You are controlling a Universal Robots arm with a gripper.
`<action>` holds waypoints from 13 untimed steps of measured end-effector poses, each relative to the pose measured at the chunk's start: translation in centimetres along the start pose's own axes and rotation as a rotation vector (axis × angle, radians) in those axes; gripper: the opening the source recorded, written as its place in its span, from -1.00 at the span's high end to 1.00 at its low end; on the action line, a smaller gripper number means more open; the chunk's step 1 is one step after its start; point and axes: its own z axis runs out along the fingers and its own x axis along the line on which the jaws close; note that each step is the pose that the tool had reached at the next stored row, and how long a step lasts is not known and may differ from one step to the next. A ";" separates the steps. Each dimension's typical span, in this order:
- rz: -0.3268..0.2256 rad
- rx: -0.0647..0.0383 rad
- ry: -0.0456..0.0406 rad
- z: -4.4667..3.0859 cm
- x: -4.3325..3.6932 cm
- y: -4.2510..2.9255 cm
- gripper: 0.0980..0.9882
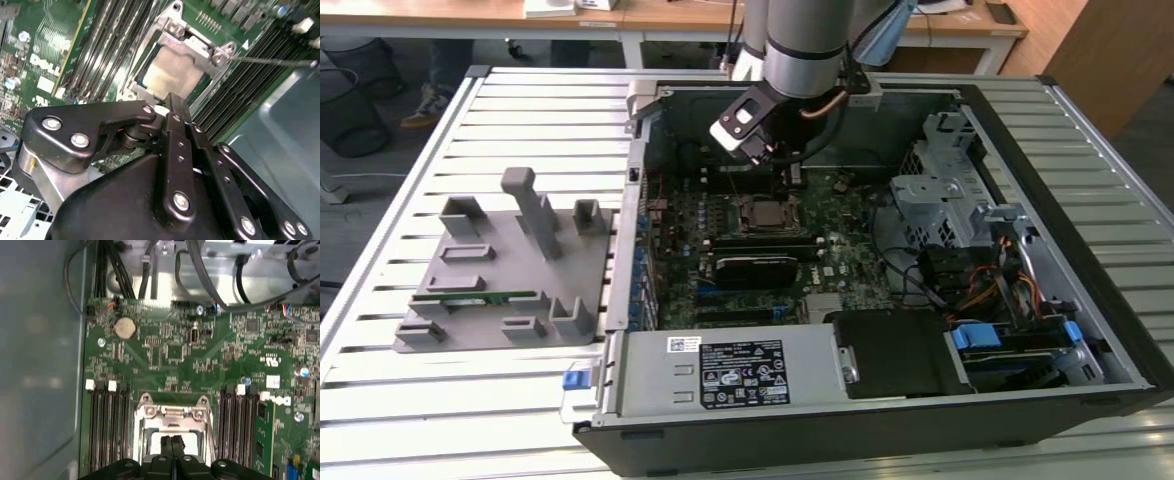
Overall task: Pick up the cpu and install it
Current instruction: 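Close the cpu cover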
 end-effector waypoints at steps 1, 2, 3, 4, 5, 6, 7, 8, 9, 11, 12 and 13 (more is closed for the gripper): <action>0.000 0.000 0.0000 0.01 0.01 -0.24 0.96; 0.000 0.000 0.0000 0.03 0.00 -0.44 0.96; 0.000 0.000 -0.0003 0.04 -0.03 -0.60 0.96; 0.000 0.000 -0.0002 0.06 -0.07 -0.76 0.96; 0.000 0.000 -0.0001 0.08 -0.12 -0.89 0.96; 0.000 0.000 -0.0001 0.10 -0.19 -1.02 0.96; 0.000 0.000 -0.0001 0.12 -0.28 -1.13 0.96; 0.000 0.000 -0.0001 0.14 -0.41 -1.24 0.96; 0.000 0.000 0.0000 0.16 -0.56 -1.33 0.96; 0.000 0.000 0.0000 0.21 -0.80 -1.59 0.96; 0.000 0.000 0.0000 0.25 -0.82 -1.73 0.96; 0.000 0.000 0.0001 0.29 -0.82 -1.90 0.96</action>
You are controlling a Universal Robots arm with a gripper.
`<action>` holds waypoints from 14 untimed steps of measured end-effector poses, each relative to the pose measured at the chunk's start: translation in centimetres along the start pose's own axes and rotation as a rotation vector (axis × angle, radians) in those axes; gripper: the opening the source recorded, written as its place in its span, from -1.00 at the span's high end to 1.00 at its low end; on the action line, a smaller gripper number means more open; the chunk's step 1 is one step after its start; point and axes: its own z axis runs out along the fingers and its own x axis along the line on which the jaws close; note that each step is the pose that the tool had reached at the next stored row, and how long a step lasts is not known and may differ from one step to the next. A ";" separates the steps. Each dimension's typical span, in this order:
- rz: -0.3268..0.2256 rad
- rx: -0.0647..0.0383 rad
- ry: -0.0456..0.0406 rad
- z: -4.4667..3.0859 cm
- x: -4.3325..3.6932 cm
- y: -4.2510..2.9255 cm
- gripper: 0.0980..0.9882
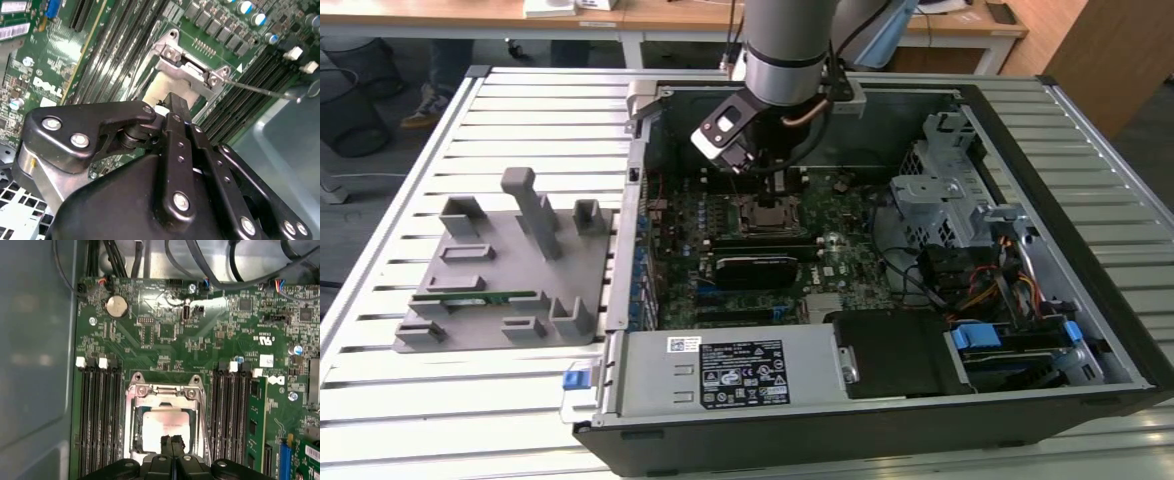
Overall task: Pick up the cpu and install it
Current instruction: 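Close the cpu cover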
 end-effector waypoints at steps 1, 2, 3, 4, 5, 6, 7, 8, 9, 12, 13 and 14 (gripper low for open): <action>0.000 0.000 -0.0001 0.04 0.00 -0.16 0.96; 0.000 0.000 -0.0002 0.09 0.00 -0.30 0.96; 0.000 0.000 -0.0002 0.15 0.00 -0.45 0.96; 0.000 0.000 -0.0002 0.21 0.01 -0.61 0.96; 0.000 0.000 -0.0002 0.27 0.01 -0.77 0.96; 0.000 0.000 -0.0002 0.33 0.01 -0.91 0.96; 0.000 0.000 -0.0002 0.40 0.02 -1.04 0.96; -0.001 0.000 -0.0002 0.46 0.02 -1.16 0.96; -0.001 0.000 -0.0002 0.53 0.02 -1.30 0.96; -0.001 0.000 -0.0002 0.70 0.03 -1.48 0.96; -0.001 0.000 -0.0002 0.77 0.04 -1.48 0.96; -0.001 0.000 -0.0002 0.84 0.04 -1.48 0.96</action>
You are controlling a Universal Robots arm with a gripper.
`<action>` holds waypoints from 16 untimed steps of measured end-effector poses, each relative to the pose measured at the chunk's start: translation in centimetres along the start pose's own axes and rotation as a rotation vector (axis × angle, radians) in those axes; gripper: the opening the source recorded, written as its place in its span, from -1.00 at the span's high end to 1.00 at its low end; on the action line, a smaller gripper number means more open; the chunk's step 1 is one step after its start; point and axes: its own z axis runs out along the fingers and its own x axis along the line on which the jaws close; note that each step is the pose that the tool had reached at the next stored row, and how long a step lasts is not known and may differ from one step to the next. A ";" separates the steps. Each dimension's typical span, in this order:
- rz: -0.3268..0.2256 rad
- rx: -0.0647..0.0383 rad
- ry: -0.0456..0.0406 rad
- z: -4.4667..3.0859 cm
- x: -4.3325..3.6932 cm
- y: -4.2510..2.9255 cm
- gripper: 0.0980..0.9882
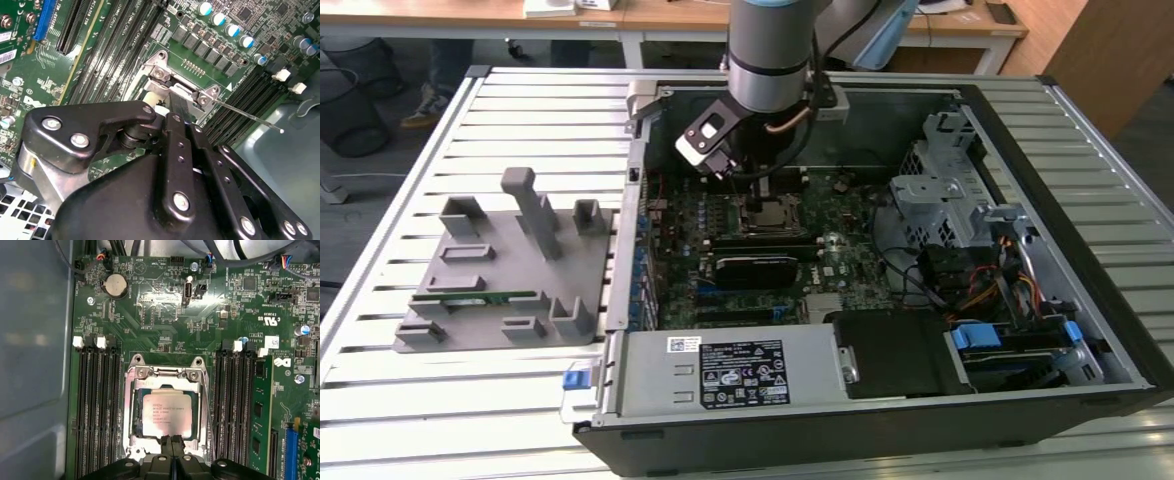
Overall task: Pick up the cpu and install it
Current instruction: 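Close the cpu cover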
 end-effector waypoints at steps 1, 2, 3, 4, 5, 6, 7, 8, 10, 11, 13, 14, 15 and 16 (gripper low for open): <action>0.000 0.000 0.0001 0.07 0.01 -0.01 0.96; 0.000 0.000 0.0000 0.16 0.02 -0.02 0.96; 0.000 0.000 0.0000 0.24 0.03 -0.05 0.96; 0.000 0.000 0.0000 0.31 0.03 -0.09 0.96; 0.000 0.000 0.0000 0.38 0.04 -0.12 0.96; 0.000 0.000 0.0001 0.46 0.04 -0.15 0.96; 0.000 0.000 0.0000 0.52 0.05 -0.16 0.96; 0.000 0.000 0.0001 0.60 0.06 -0.16 0.96; 0.000 0.000 0.0001 0.73 0.08 -0.17 0.96; 0.000 0.000 0.0000 0.80 0.09 -0.17 0.96; 0.000 0.000 0.0001 0.93 0.09 -0.16 0.96; 0.000 0.000 0.0000 0.99 0.10 -0.17 0.96; 0.000 0.000 0.0000 1.05 0.10 -0.17 0.96; 0.000 0.000 0.0000 1.10 0.10 -0.17 0.96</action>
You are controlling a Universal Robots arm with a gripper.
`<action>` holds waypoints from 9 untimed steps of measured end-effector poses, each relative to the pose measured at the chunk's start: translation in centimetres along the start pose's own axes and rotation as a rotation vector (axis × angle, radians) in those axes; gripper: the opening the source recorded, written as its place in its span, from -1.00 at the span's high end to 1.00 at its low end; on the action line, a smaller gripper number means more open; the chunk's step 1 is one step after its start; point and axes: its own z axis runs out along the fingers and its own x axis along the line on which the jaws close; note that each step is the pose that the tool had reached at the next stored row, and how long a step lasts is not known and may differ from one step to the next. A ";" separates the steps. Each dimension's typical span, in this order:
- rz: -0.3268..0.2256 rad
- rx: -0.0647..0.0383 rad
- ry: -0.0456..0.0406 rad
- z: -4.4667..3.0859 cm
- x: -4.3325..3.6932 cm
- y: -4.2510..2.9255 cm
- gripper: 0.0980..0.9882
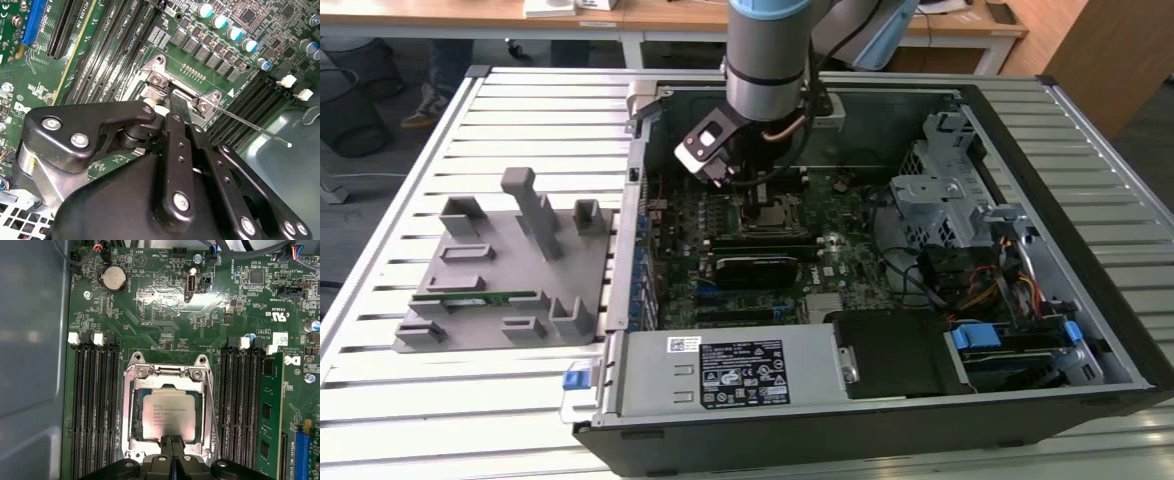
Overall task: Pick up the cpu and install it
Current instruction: 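Close the cpu cover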
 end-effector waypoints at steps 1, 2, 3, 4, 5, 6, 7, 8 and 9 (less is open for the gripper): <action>0.000 0.000 0.0001 0.06 0.00 0.00 0.96; 0.000 0.000 0.0000 0.11 0.00 0.00 0.96; 0.000 0.000 0.0000 0.16 0.00 0.00 0.96; 0.000 0.000 -0.0001 0.19 -0.01 0.00 0.96; 0.000 0.000 -0.0002 0.21 -0.01 -0.01 0.96; 0.000 0.000 -0.0001 0.23 0.00 0.00 0.96; 0.000 0.000 0.0000 0.26 0.00 0.00 0.96; 0.000 0.000 -0.0001 0.28 0.00 0.00 0.96; 0.000 0.000 -0.0002 0.30 -0.01 0.02 0.96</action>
